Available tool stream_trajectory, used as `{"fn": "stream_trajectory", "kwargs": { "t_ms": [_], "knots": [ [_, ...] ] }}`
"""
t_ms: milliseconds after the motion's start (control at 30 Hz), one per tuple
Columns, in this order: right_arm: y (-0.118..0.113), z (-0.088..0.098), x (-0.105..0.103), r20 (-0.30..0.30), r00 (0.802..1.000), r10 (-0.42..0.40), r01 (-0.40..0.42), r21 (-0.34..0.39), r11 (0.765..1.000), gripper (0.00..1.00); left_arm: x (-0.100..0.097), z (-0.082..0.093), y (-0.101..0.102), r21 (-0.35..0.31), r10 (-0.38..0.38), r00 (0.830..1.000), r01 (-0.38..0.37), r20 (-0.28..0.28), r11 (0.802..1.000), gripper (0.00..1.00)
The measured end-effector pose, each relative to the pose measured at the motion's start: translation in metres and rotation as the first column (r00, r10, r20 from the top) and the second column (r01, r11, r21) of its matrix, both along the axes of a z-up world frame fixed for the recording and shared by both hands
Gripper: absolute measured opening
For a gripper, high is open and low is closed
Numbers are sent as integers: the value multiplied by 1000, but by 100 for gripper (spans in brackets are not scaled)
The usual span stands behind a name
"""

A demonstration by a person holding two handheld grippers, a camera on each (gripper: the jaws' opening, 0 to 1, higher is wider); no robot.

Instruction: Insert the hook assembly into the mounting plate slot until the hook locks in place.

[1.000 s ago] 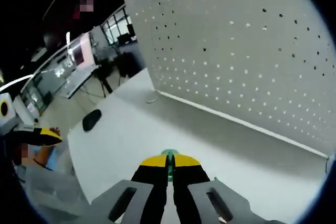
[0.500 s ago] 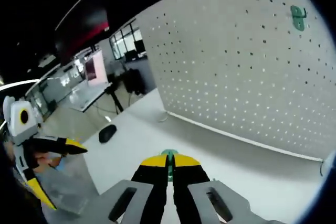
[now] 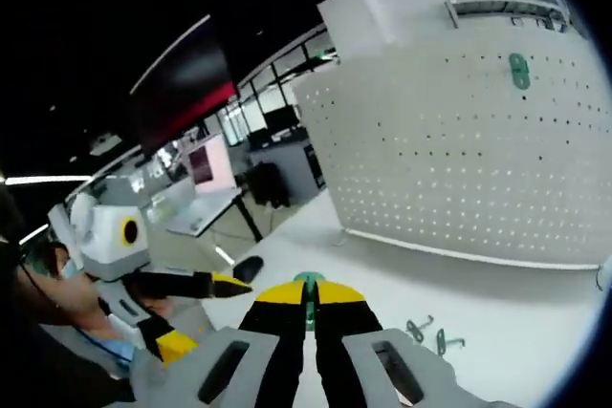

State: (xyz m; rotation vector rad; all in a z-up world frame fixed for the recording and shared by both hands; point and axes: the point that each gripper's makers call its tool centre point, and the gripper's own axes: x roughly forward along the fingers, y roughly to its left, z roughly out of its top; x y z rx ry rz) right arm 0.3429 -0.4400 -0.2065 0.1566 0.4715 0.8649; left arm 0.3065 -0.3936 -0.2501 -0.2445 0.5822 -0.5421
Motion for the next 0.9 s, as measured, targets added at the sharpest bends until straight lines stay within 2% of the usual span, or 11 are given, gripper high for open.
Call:
{"fn": "stream_trajectory", "kwargs": {
  "t_ms": [167,300,400,467,600,700,733,800,867,900],
  "knots": [
    [3,4,-19,4,1000,17,-17,15,1000,0,5,7,-9,-38,8,1000,-7,17,999,77],
    [3,7,-27,20,1000,13,-13,22,1000,0,8,9,-16,-69,4,1000,-3,12,998,72],
    [6,9,-31,42,999,23,-24,28,999,0,8,13,-22,-118,2,1000,-1,13,993,63],
    [8,11,-34,50,998,30,-31,31,999,0,6,14,-26,-139,-8,1000,9,9,990,53],
    [9,14,-35,74,997,36,-39,32,999,0,2,24,-33,-252,-33,999,36,17,967,33],
    [12,20,-36,92,995,40,-45,48,998,0,0,33,-33,-350,-16,1000,17,8,937,21],
    [12,22,-36,97,994,42,-47,52,998,0,0,35,-32,-376,-10,1000,11,5,926,19],
    [14,26,-37,112,993,45,-52,60,997,0,0,38,-31,-392,-10,1000,15,15,920,16],
    [16,31,-39,130,990,49,-58,68,996,0,-3,41,-36,-426,-39,999,41,12,904,14],
    [16,33,-39,144,988,48,-58,68,996,0,-3,41,-36,-421,-38,999,40,14,906,13]
  ]
}}
